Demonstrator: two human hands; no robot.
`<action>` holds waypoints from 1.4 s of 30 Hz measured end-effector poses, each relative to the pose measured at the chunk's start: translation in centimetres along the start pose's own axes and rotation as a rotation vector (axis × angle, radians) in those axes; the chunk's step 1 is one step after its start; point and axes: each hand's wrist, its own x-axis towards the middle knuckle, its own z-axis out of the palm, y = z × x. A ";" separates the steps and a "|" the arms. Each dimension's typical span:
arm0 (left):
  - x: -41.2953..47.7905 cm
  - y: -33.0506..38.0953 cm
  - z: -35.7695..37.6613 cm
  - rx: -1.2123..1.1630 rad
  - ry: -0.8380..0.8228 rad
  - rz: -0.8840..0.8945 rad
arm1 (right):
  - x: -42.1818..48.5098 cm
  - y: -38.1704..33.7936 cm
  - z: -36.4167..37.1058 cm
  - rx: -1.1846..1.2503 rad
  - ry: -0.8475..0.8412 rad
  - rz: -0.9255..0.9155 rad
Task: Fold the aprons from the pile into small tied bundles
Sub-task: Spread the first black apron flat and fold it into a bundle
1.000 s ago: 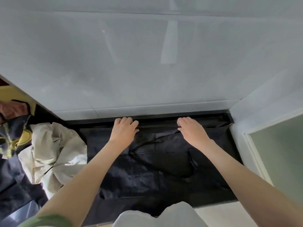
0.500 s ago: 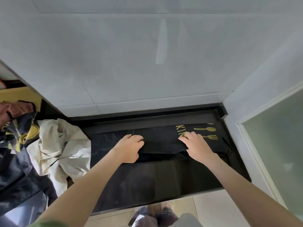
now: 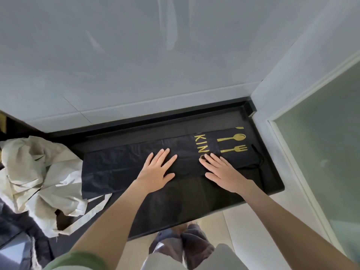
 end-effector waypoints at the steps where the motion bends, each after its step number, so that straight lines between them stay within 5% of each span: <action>1: -0.2 -0.4 0.4 -0.005 -0.027 -0.012 | -0.2 0.1 0.3 0.005 0.011 0.022; 6: 0.4 0.4 -0.5 -0.019 -0.037 -0.022 | -1.7 3.2 1.1 0.011 0.075 0.289; 10: 1.6 3.0 -1.8 0.008 0.017 0.011 | -1.7 4.1 -0.1 0.222 0.032 0.219; 12: 2.7 4.9 -2.1 0.047 -0.004 0.126 | -1.8 4.6 -0.4 0.262 0.153 0.253; 16: 5.2 9.0 -1.4 0.102 -0.024 0.274 | -2.0 5.7 -0.2 0.180 0.442 0.586; 20: 7.2 9.9 -0.7 0.064 -0.097 0.204 | -1.8 7.2 0.1 0.547 0.491 0.826; 25: 8.6 9.7 -2.8 -0.456 -0.016 -0.022 | -2.4 7.7 0.2 0.867 0.627 0.752; 28: 9.2 9.2 -5.1 -0.650 0.104 -0.211 | -2.9 6.7 0.9 0.679 0.626 0.711; 32: 10.0 8.8 -6.9 -0.754 0.076 -0.341 | -3.0 5.4 1.0 0.306 0.679 0.664; 35: 10.1 8.5 -7.3 -0.782 0.080 -0.316 | -2.3 4.9 0.6 0.216 0.460 0.570; 42: 9.6 8.5 -7.6 -0.675 0.117 -0.214 | -1.3 3.5 0.1 0.264 0.353 0.444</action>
